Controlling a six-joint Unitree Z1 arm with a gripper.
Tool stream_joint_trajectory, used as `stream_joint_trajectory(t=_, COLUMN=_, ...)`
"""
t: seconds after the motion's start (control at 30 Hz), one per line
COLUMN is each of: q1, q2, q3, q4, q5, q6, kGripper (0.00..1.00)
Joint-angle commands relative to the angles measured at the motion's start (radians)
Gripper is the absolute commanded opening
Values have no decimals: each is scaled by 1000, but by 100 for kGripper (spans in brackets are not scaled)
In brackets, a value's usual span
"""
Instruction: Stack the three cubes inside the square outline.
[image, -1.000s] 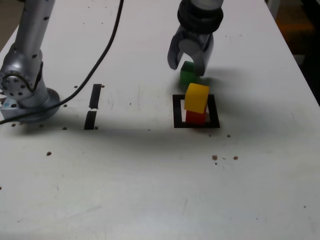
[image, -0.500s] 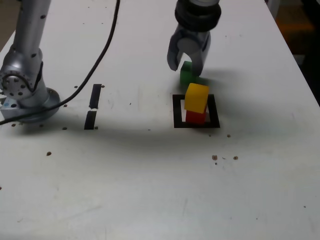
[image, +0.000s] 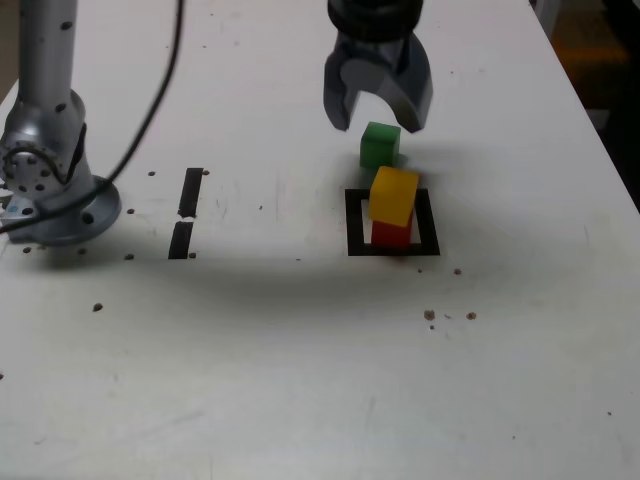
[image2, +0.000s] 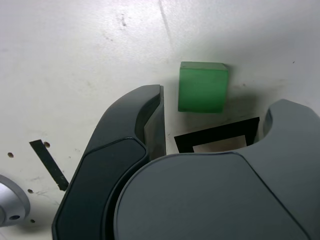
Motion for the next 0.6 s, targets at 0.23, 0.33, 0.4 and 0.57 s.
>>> stream_joint_trajectory(t=0.23, q1=7, q2=126, q3=-58, q4=37, q5=-3, q6=93, kGripper=98)
stream_joint_trajectory(t=0.33, q1=11, q2=154, q3=-66, q4=49, q5=-5, q6=101, kGripper=96)
stream_joint_trajectory(t=0.4, q1=13, q2=162, q3=-64, q4=46, q5=-7, q6=101, kGripper=95)
stream_joint_trajectory(t=0.57, q1=18, q2=173, q3=-63, q4=38, q5=-11, q6=101, kGripper=89)
